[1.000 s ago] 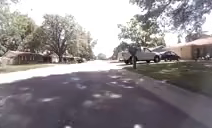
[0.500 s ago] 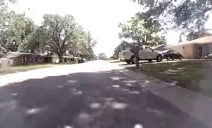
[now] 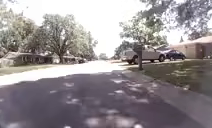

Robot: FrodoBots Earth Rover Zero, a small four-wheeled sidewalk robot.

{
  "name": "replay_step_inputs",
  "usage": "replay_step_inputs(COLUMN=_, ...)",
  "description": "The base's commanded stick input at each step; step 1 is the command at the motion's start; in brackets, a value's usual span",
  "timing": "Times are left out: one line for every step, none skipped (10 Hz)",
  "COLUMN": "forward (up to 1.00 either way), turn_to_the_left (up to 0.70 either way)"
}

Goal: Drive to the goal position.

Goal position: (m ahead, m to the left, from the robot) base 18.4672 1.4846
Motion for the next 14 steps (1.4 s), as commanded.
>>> replay_step_inputs(forward=0.7, turn_to_the_left=0.0)
replay_step_inputs(forward=0.7, turn_to_the_left=0.0)
replay_step_inputs(forward=0.7, turn_to_the_left=0.0)
replay_step_inputs(forward=0.7, turn_to_the_left=0.0)
replay_step_inputs(forward=0.7, turn_to_the_left=0.0)
replay_step_inputs(forward=0.7, turn_to_the_left=0.0)
replay_step_inputs(forward=0.7, turn_to_the_left=0.0)
replay_step_inputs(forward=0.7, turn_to_the_left=0.0)
replay_step_inputs(forward=0.7, turn_to_the_left=0.0)
replay_step_inputs(forward=0.7, turn_to_the_left=0.0)
replay_step_inputs(forward=0.7, turn_to_the_left=0.0)
replay_step_inputs(forward=0.7, turn_to_the_left=0.0)
replay_step_inputs(forward=0.7, turn_to_the_left=0.0)
replay_step_inputs(forward=0.7, turn_to_the_left=0.0)
